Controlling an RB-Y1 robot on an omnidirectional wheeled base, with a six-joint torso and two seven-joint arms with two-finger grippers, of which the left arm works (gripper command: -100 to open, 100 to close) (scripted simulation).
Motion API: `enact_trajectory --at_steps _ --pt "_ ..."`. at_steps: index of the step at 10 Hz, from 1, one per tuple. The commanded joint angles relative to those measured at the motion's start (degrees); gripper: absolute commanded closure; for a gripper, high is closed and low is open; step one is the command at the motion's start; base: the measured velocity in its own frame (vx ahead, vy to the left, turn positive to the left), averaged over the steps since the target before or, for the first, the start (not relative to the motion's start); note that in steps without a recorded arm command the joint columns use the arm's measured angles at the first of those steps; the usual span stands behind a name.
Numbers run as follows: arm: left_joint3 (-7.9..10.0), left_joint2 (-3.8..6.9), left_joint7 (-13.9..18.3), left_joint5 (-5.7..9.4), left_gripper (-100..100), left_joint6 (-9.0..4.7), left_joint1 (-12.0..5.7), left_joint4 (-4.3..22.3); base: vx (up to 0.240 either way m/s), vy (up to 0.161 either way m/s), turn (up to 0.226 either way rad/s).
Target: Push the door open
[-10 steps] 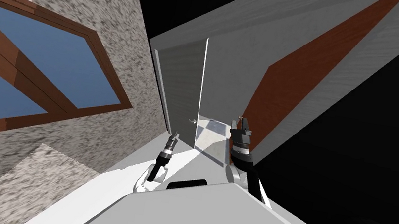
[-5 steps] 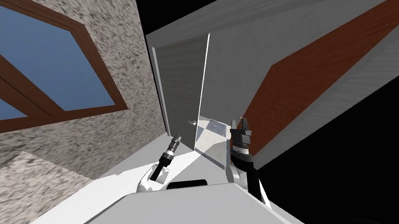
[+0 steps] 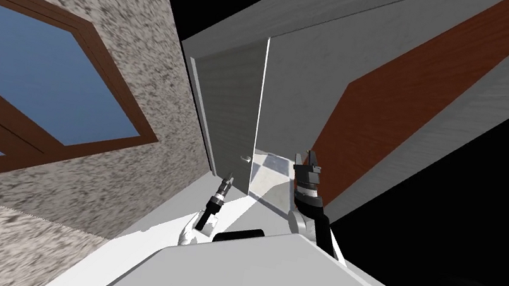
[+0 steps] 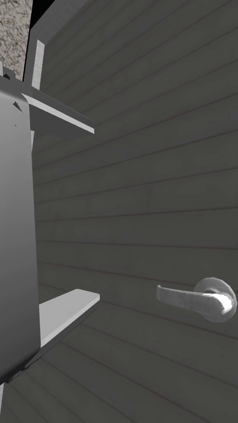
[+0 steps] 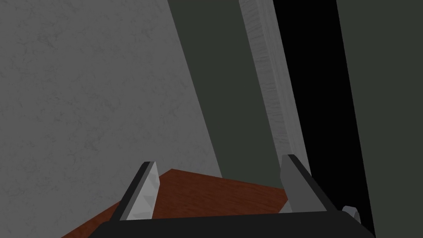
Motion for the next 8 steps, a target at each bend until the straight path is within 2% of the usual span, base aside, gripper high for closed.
enact_trajectory --at_steps 1,5,6,8 --pt "-0.64 0.03 0.4 -0.24 -100 -0.32 -0.7 2.6 0.143 0.029 -0.031" --pt "-1.64 -0.34 0.9 -0.65 -100 -1.02 -2.78 8.0 0.103 0.028 -0.02" --pt "-2.08 -0.57 1.1 -0.82 -100 -1.32 -3.68 10.3 0.118 0.016 -0.03" --pt "-2.51 -0.81 1.4 -1.0 -100 -1.62 -4.57 12.6 0.121 0.028 -0.022"
